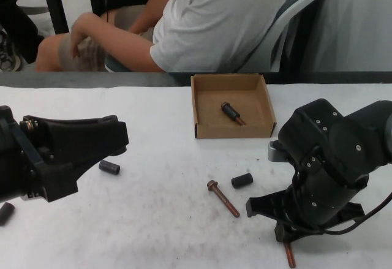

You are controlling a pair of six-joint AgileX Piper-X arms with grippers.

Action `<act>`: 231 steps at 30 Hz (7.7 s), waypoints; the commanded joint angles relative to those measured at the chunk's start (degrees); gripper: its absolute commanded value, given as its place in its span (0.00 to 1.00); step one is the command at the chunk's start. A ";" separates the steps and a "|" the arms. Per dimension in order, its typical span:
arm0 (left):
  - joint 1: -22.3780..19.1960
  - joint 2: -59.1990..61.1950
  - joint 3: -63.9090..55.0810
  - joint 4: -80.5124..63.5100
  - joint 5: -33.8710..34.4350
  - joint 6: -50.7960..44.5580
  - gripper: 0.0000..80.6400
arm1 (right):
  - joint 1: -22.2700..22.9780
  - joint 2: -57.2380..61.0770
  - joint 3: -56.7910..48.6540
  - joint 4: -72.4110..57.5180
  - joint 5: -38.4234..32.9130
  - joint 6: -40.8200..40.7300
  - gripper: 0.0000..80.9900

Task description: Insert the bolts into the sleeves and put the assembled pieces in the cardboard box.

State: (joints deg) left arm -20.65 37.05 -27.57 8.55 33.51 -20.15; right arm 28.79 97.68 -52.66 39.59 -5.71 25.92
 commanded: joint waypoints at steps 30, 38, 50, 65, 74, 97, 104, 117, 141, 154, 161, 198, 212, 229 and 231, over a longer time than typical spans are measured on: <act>-3.35 0.10 0.07 -0.15 7.04 21.73 0.01 | 1.46 -39.05 9.97 -14.37 6.33 -5.25 0.00; -10.53 5.92 1.21 0.61 6.82 36.56 0.01 | 8.14 -55.26 17.82 -25.82 5.71 -1.68 0.00; -14.77 10.01 1.36 -5.05 1.12 39.11 0.01 | 17.86 -55.36 22.48 -42.65 2.78 -1.43 0.00; -14.77 10.01 1.86 -8.00 1.33 29.77 0.01 | 18.65 -42.50 20.71 -56.15 -4.55 1.20 0.00; -14.77 10.33 1.86 -9.01 2.50 27.39 0.01 | 18.65 -42.15 19.60 -56.07 -6.21 1.20 0.00; -14.86 12.36 1.86 -13.14 6.26 23.12 0.01 | 19.13 -40.32 19.07 -55.74 -8.66 1.20 0.00; -14.86 12.36 1.86 -13.14 6.96 23.00 0.01 | 19.13 -40.08 19.07 -55.74 -8.77 0.70 0.00; -14.86 12.36 1.86 -13.14 3.82 22.73 0.01 | 19.13 -40.08 19.07 -55.74 -10.09 0.69 0.00; -14.86 12.36 1.86 -20.41 5.37 8.89 0.01 | 19.13 -40.08 19.07 -54.41 -10.42 -1.91 0.00; -14.86 12.36 1.86 -21.34 12.01 -1.09 0.01 | 19.13 -40.08 19.07 -54.01 -15.74 -3.15 0.00; -14.23 12.36 1.86 -23.04 11.86 -0.87 0.01 | 19.13 -40.08 19.07 -54.01 -19.51 -2.94 0.00; -5.66 26.01 -11.61 -12.00 2.53 -2.69 0.01 | 18.69 -56.70 19.07 -9.27 -13.52 -2.41 0.00; -5.57 45.28 -29.62 2.96 -0.68 -7.78 0.01 | 10.86 -51.94 18.12 0.07 -13.90 -1.93 0.00; -5.23 66.62 -55.26 16.50 -6.23 -8.08 0.01 | 2.79 -27.27 4.61 7.41 -20.06 -16.17 0.00; -5.23 69.27 -58.04 17.70 -6.49 -8.08 0.01 | 1.85 -24.50 2.53 8.61 -20.07 -17.24 0.00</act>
State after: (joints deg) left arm -26.06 105.94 -82.36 25.25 27.78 -28.22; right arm 32.20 69.44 -46.85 46.06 -25.41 11.18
